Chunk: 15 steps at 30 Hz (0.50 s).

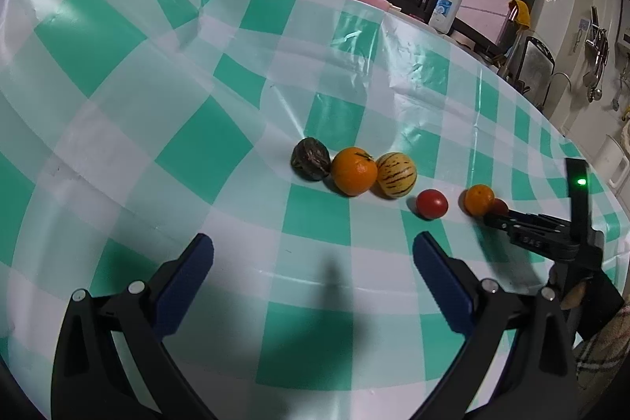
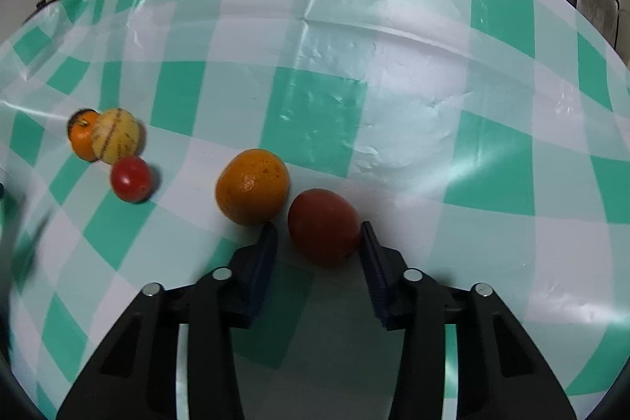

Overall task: Organize fruits
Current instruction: 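Grasp a red tomato with the right tool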

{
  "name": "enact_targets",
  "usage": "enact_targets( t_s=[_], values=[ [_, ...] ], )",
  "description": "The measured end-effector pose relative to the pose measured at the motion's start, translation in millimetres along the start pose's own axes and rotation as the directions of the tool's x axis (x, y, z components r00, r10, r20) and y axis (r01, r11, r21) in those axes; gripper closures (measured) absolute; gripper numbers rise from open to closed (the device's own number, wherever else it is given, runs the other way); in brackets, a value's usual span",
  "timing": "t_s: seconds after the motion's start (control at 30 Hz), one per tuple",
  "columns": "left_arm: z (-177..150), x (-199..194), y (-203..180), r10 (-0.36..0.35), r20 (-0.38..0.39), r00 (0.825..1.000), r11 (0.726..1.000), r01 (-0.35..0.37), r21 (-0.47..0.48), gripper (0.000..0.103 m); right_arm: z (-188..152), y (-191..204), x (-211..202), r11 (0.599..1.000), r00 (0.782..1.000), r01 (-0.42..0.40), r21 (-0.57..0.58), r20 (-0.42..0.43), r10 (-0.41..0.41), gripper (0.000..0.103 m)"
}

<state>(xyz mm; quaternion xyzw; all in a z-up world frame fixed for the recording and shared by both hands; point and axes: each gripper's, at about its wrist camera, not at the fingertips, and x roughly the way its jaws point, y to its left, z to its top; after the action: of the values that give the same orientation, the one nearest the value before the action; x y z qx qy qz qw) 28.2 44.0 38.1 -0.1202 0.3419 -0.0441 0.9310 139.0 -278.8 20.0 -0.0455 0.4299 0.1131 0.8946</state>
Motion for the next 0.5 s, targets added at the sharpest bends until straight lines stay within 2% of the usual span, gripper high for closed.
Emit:
enact_targets(
  t_s=[0.1,0.2,0.33,0.43,0.5],
  values=[
    [0,2,2,0.004,-0.006,1.000,1.000,-0.004,-0.005,0.002,-5,1,-20,0.991,0.995,-0.102,0.085,0.030,0.100,0.070],
    [0,4,3,0.004,-0.016,1.000,1.000,-0.004,-0.008,0.002,-24,23,-45,0.987,0.987,-0.155,0.045,0.055,0.153,0.071],
    [-1,6,1,0.003,-0.020,1.000,1.000,-0.003,0.002,0.002,-45,33,-47,0.993,0.994,-0.111,0.045,0.024,0.110,0.071],
    [-2,6,-2,0.005,-0.022,1.000,1.000,-0.004,0.015,0.002,-46,34,-50,0.995,0.995,-0.095,0.031,0.022,0.094,0.069],
    [-2,7,-3,0.005,-0.022,1.000,1.000,-0.005,0.023,0.002,-48,38,-46,0.997,0.998,-0.069,0.025,0.002,0.069,0.064]
  ],
)
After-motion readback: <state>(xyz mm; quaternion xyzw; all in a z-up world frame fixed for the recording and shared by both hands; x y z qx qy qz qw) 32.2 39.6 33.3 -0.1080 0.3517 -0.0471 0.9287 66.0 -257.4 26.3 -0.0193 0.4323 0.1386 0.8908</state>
